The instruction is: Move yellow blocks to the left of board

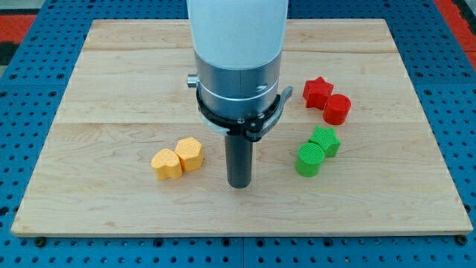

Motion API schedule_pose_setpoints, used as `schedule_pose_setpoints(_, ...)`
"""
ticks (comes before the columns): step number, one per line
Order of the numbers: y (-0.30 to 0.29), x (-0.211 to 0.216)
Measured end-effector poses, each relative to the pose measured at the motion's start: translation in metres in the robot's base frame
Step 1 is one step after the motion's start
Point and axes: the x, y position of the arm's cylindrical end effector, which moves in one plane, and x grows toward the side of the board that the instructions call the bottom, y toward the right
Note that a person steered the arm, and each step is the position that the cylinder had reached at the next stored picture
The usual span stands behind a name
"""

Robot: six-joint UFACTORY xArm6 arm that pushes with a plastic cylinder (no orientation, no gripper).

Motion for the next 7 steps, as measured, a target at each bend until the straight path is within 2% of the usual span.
schedule_pose_setpoints(2,0.009,-0.059)
schedule_pose_setpoints(3,-0.051,-0.047)
schedule_pose_setpoints(4,-0.076,-0.023)
schedule_pose_setpoints(7,-0.115,-0.012)
